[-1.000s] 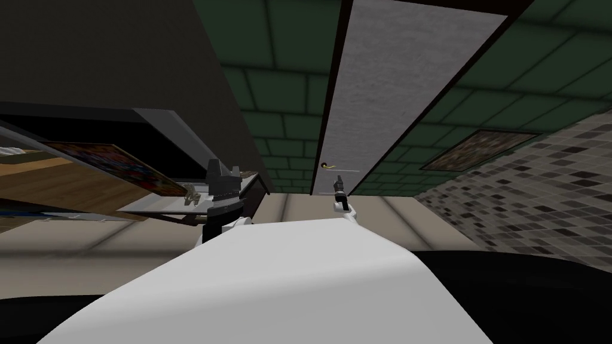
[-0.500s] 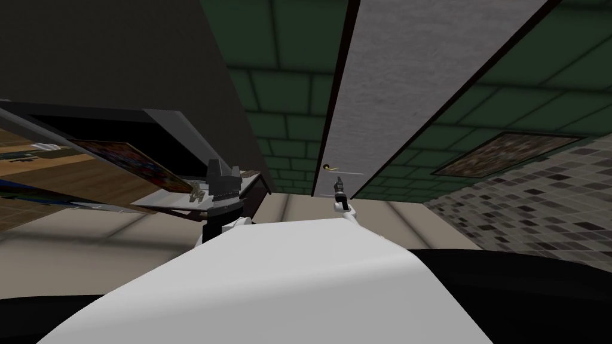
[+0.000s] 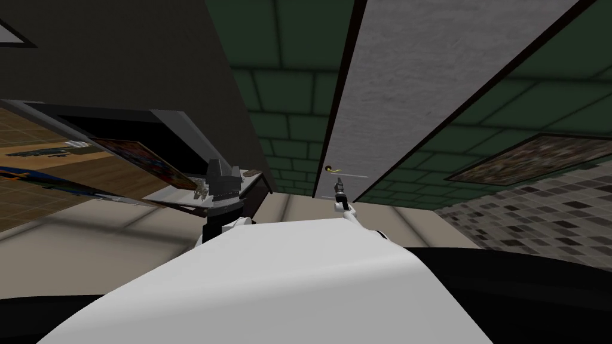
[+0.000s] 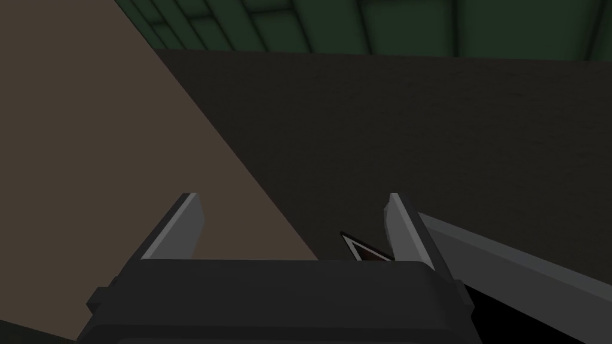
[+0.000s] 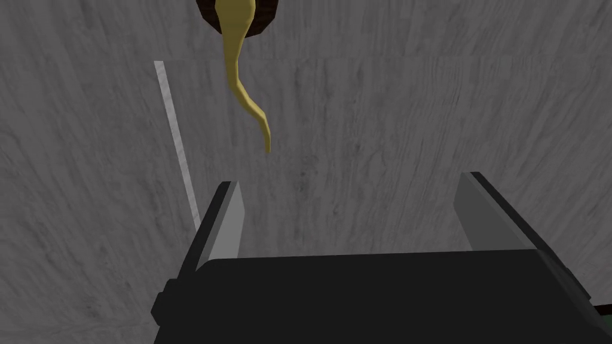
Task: Pull the door open
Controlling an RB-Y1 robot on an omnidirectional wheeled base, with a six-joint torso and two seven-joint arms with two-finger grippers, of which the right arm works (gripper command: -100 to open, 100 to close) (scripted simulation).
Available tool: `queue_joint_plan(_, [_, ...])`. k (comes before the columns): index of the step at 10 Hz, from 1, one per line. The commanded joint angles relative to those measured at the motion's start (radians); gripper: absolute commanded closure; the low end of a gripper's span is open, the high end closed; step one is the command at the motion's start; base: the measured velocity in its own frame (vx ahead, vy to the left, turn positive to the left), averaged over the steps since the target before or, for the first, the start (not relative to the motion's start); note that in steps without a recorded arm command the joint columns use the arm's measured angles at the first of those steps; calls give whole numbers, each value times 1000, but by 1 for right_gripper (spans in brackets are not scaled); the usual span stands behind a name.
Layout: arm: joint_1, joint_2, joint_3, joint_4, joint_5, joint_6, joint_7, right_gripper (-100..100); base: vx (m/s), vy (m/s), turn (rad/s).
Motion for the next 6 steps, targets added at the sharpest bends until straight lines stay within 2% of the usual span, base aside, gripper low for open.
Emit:
queue_joint_plan(1, [-10,-3,-2,30,0,-5,1,-100,40,-38,50])
queue_joint_plan(3, [-37,-11,-10,93,-2,-9,6,-100,47,-41,96])
queue_joint_plan(4, [-37,-11,-10,93,-2,-9,6,-100,39,-33,41])
queue_joint_plan(6, [-59,-17,-15,145,-3,-11,9,-100,37,-36,73])
